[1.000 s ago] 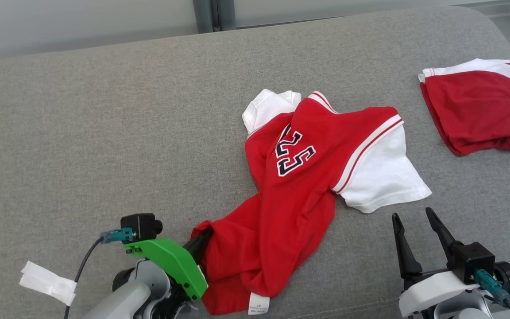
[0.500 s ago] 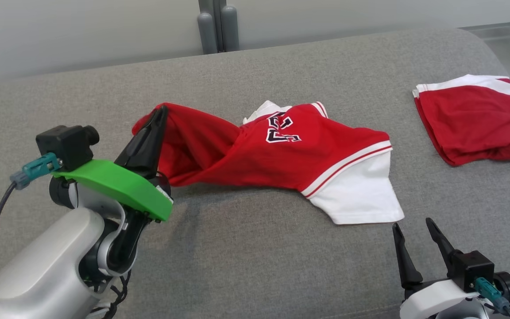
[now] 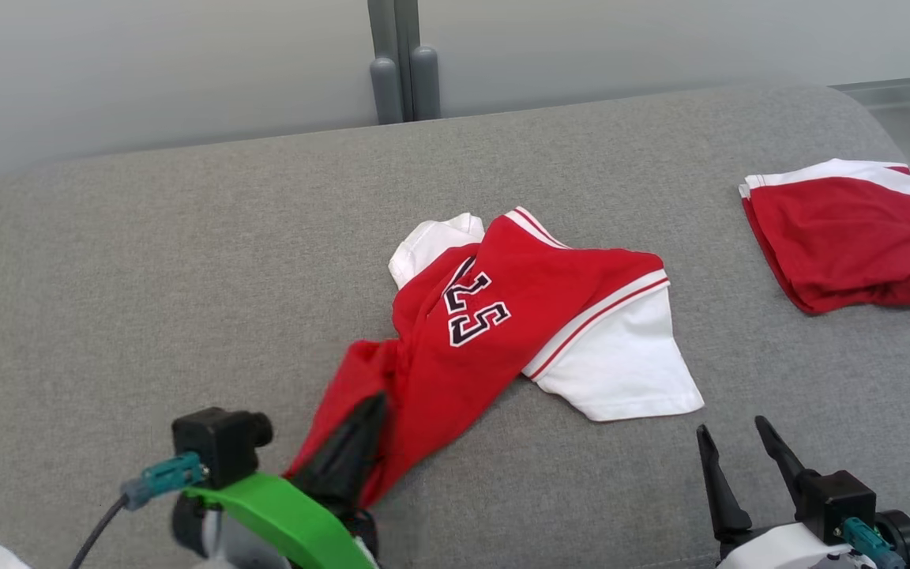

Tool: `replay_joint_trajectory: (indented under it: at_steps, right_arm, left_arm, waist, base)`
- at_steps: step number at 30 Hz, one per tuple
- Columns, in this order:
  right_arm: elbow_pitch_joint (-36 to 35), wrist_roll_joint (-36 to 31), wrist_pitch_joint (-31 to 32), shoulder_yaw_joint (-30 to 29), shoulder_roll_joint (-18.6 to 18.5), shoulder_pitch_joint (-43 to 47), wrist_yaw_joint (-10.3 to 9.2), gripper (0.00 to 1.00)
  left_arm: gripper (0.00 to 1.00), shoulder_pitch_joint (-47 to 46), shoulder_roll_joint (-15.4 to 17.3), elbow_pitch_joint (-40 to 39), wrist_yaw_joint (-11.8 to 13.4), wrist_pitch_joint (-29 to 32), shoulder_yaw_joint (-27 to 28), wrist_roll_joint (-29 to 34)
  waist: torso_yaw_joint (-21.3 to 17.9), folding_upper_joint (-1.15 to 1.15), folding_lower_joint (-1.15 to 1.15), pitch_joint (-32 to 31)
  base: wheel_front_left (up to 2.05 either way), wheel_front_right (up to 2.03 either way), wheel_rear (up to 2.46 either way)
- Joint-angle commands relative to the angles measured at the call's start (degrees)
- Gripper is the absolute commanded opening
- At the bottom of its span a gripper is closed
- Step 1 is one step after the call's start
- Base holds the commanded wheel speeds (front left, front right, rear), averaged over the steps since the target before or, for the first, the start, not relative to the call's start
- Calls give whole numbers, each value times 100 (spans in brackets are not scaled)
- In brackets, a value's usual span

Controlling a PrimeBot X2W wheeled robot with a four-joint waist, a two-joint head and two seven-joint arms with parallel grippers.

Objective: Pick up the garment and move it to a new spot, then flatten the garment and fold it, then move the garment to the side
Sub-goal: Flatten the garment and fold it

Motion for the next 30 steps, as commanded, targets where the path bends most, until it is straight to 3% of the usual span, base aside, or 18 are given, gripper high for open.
replay_joint_trajectory:
  at_steps: [1, 6, 11, 19, 25, 27, 28, 30]
  right_arm:
    - [-17, 4, -14, -46, -20, -35, -10, 100]
    - [-10, -45, -14, -21, 7, -81, -5, 100]
    - [-10, 7, -14, 28, -2, -212, -7, 100]
    - [-5, 12, -14, 111, -5, -490, -7, 100]
    - [-5, -12, -14, 115, -5, -563, -7, 100]
    - [-5, -9, -14, 110, -5, -548, -7, 100]
    - [-4, -9, -14, 100, -5, -534, -7, 100]
    - [-6, -13, -14, 76, -4, -490, -7, 100]
  left_arm:
    - [0, -4, -286, -502, -275, -60, 91, -237]
    - [0, -188, -431, -1080, -535, -61, 333, -546]
    - [0, -645, -384, -535, -487, 21, 662, -561]
    - [0, -1456, -465, 1974, -692, 431, 993, -790]
    - [0, -1752, -694, 3674, -1126, 489, 964, -807]
    - [49, -1799, -836, 4073, -1271, 380, 987, -824]
    - [100, -1803, -915, 4239, -1344, 318, 1009, -851]
    - [100, -1785, -1007, 4467, -1479, 230, 1003, -862]
  waist:
    - [65, 0, 0, 41]
    - [189, 0, 0, 130]
    - [233, 0, 0, 257]
    - [32, 0, 0, 601]
    - [-126, 0, 0, 767]
    - [-145, 0, 0, 775]
    - [-150, 0, 0, 772]
    - [-144, 0, 0, 749]
  base:
    - [0, 0, 0]
    - [0, 0, 0]
    - [0, 0, 0]
    - [0, 0, 0]
    - [0, 0, 0]
    - [0, 0, 0]
    - [0, 0, 0]
    - [0, 0, 0]
